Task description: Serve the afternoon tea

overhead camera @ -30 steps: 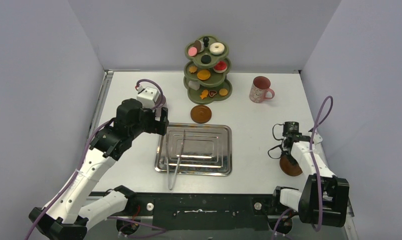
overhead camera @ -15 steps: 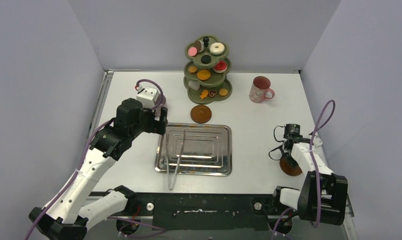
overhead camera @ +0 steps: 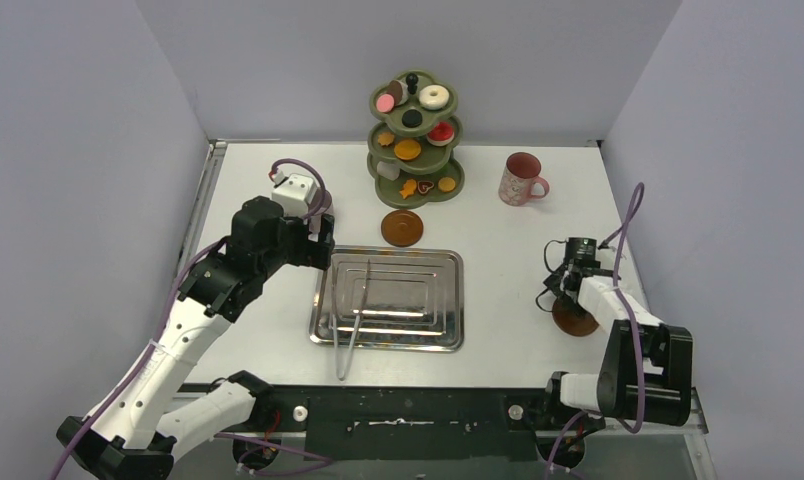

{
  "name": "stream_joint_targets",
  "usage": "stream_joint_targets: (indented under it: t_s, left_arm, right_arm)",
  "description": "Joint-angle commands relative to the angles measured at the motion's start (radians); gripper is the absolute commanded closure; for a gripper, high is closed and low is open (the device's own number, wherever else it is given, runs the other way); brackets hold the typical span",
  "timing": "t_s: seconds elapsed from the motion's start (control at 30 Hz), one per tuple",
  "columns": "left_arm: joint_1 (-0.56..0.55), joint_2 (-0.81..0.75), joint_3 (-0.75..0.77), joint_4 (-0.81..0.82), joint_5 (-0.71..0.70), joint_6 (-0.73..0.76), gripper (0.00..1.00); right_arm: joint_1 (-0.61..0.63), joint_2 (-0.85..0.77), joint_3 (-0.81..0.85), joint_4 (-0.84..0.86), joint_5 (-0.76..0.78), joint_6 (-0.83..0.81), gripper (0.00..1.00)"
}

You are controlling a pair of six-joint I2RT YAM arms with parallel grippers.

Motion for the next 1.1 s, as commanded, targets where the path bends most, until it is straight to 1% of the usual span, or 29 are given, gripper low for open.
stream_joint_targets:
  t_s: [0.0,0.17,0.23,0.4,0.5,0.67,0.8,0.97,1.07]
  left_arm:
    - [-0.001,-0.018,0.007,0.038,-0.010,0.014,0.05]
    - [-0.001,-0.016,0.004,0.038,-0.013,0.014,0.05]
    - [0.000,-0.015,0.007,0.038,-0.015,0.015,0.05]
    - [0.000,-0.018,0.007,0.036,-0.014,0.016,0.05]
    - [0.000,-0.021,0.008,0.036,-0.013,0.016,0.05]
    - [0.000,-0.026,0.006,0.037,-0.011,0.016,0.05]
    - [0.000,-0.028,0.006,0.039,-0.010,0.014,0.05]
    - [0.002,-0.029,0.007,0.037,-0.012,0.014,0.05]
    - [0.002,-0.033,0.003,0.041,-0.013,0.014,0.05]
  right_arm:
    - [0.085,0.057,-0.002,0.147,-0.182,-0.045,0.44]
    - [0.179,0.079,0.007,0.228,-0.224,-0.082,0.45]
    - [0.198,0.096,0.021,0.261,-0.289,-0.100,0.45]
    - [0.251,0.137,0.075,0.253,-0.307,-0.141,0.45]
    - [0.299,0.172,0.116,0.240,-0.287,-0.170,0.45]
    - [0.382,0.240,0.193,0.239,-0.187,-0.213,0.45]
    - [0.421,0.309,0.257,0.258,-0.107,-0.260,0.48]
    - [0.433,0.402,0.361,0.269,-0.093,-0.300,0.53]
    - [0.457,0.435,0.414,0.277,-0.097,-0.311,0.54]
